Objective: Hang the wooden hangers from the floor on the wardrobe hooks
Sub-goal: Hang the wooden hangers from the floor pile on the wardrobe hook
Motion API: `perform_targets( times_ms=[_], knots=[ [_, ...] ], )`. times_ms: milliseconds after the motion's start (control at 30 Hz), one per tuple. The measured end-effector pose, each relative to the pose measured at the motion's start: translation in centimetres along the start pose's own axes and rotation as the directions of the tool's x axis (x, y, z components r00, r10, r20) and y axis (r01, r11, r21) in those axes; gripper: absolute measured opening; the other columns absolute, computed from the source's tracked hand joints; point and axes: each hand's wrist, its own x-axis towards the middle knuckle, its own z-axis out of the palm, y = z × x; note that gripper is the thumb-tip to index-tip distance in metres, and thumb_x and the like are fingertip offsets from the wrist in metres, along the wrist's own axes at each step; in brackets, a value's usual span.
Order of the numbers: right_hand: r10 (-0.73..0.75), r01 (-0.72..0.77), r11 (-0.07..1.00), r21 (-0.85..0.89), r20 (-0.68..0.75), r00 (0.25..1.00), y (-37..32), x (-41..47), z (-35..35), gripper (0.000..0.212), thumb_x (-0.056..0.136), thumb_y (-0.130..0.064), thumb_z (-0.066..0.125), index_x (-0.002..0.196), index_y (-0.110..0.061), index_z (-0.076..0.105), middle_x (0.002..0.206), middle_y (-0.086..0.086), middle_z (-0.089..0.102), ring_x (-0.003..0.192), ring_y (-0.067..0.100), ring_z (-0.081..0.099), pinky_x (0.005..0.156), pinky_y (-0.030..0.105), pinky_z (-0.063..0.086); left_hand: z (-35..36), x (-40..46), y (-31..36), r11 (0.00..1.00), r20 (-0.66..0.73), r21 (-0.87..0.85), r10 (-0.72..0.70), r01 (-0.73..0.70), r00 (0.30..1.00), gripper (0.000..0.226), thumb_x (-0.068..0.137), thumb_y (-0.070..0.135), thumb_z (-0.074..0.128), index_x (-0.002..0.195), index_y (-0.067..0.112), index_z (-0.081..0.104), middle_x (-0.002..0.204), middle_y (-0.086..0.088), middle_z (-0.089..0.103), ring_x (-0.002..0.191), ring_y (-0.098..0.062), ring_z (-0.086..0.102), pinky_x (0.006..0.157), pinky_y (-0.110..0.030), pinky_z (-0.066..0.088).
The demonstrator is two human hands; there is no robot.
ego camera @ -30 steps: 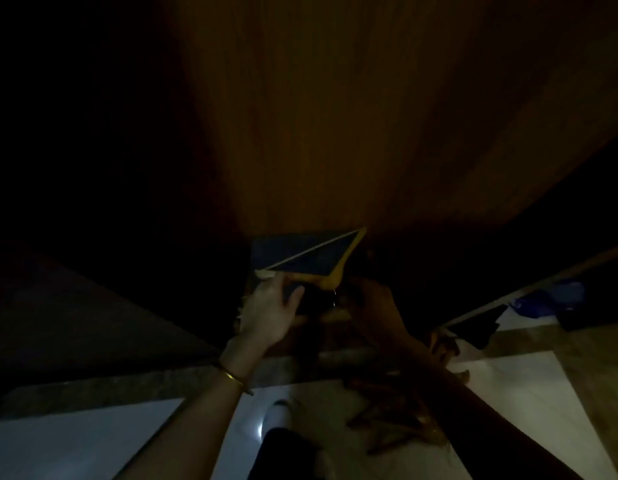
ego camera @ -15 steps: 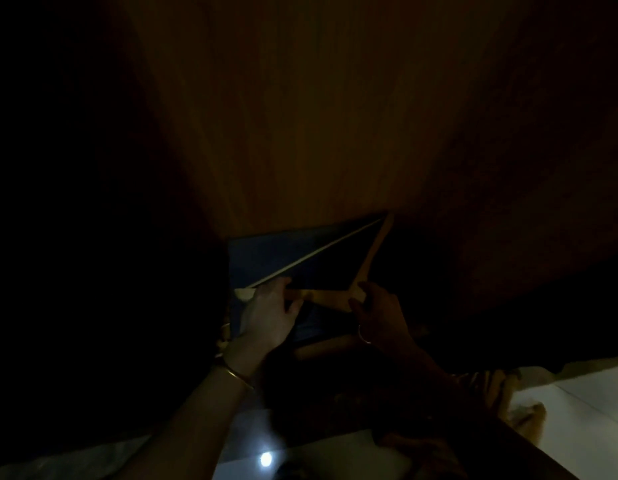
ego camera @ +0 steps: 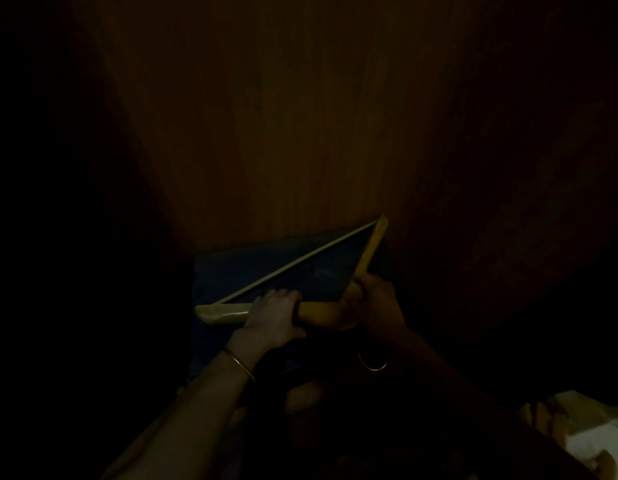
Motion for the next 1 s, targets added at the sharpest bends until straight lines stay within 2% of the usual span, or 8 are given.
perform_targets(
  times_ms=[200,367,533,733,800,900,933,1000],
  knots=[
    [-0.068,0.073,0.993,-0.094,0.051,0.996,1.1,1.7,1.4,0.049,0.091,-0.026,0.054,0.134,-0.007,0.042,0.138,0.014,0.045,0.128,0.032,0.039,0.104,0.035,0.036,1.3,0.8,-0.5,0.996,-0.101,0.042,0.081,-0.077,0.992,0.028,0.084,0.035,0.057,0.108,0.023,0.051,0.114,-0.004,0.063,0.106,-0.024,0.058,0.085,-0.035,0.044],
    [-0.176,0.181,0.963,-0.198,0.041,0.983,-0.6,1.1,-1.4,0.046,0.093,-0.031,0.049,0.134,-0.011,0.043,0.139,0.008,0.045,0.129,0.028,0.037,0.105,0.039,0.036,-2.4,0.0,0.8,0.983,-0.215,0.106,0.17,-0.15,0.962,0.024,0.086,0.035,0.055,0.107,0.024,0.051,0.113,-0.002,0.063,0.107,-0.022,0.056,0.084,-0.033,0.038],
    [-0.331,0.264,0.88,-0.394,-0.112,0.937,-6.7,-2.3,-9.3,0.041,0.093,-0.035,0.043,0.131,-0.02,0.045,0.14,0.0,0.043,0.129,0.023,0.033,0.105,0.039,0.028,-10.9,-3.4,4.0,0.983,-0.257,-0.097,0.124,-0.153,0.958,0.027,0.085,0.038,0.057,0.11,0.026,0.053,0.109,0.001,0.064,0.102,-0.021,0.058,0.079,-0.03,0.042],
    [-0.468,0.361,0.794,-0.49,-0.113,0.876,-15.5,-9.8,-19.8,0.031,0.092,-0.031,0.044,0.119,-0.016,0.052,0.127,0.004,0.052,0.119,0.024,0.043,0.099,0.038,0.034,-21.7,-11.1,9.1,0.941,-0.251,-0.306,0.07,-0.148,0.965,0.039,0.085,0.042,0.057,0.118,0.023,0.051,0.111,-0.001,0.064,0.1,-0.02,0.059,0.08,-0.03,0.046],
    [-0.56,0.439,0.762,-0.476,-0.145,0.816,-18.9,-12.9,-23.7,0.028,0.092,-0.027,0.043,0.114,-0.015,0.055,0.121,0.005,0.056,0.115,0.024,0.047,0.097,0.037,0.036,-26.0,-14.1,10.9,0.889,-0.275,-0.431,0.035,-0.155,0.961,0.041,0.084,0.043,0.059,0.12,0.024,0.052,0.112,0.002,0.064,0.099,-0.018,0.06,0.082,-0.032,0.049],
    [-0.652,0.539,0.749,-0.386,-0.284,0.703,-23.4,-18.0,-29.2,0.028,0.088,-0.028,0.04,0.097,-0.015,0.063,0.103,0.002,0.064,0.1,0.019,0.057,0.085,0.033,0.048,-32.2,-18.4,13.5,0.724,-0.291,-0.665,-0.022,-0.185,0.957,0.025,0.085,0.032,0.06,0.109,0.027,0.054,0.1,0.013,0.061,0.095,-0.009,0.057,0.079,-0.024,0.047],
    [-0.641,0.556,0.768,-0.318,-0.348,0.684,-24.6,-19.8,-30.9,0.03,0.086,-0.029,0.039,0.093,-0.016,0.064,0.097,-0.001,0.065,0.095,0.015,0.058,0.079,0.028,0.05,-34.1,-19.8,14.5,0.642,-0.273,-0.745,-0.048,-0.18,0.961,0.017,0.086,0.03,0.059,0.102,0.028,0.054,0.095,0.016,0.06,0.093,-0.008,0.058,0.079,-0.022,0.047],
    [-0.547,0.549,0.824,-0.142,-0.451,0.705,-26.4,-23.1,-34.0,0.025,0.087,-0.03,0.042,0.087,-0.016,0.062,0.089,-0.003,0.063,0.087,0.009,0.056,0.074,0.022,0.046,-37.4,-22.6,16.4,0.471,-0.244,-0.866,-0.103,-0.168,0.964,0.009,0.085,0.029,0.06,0.094,0.028,0.058,0.09,0.008,0.065,0.088,-0.013,0.062,0.085,-0.034,0.05]
  ],
)
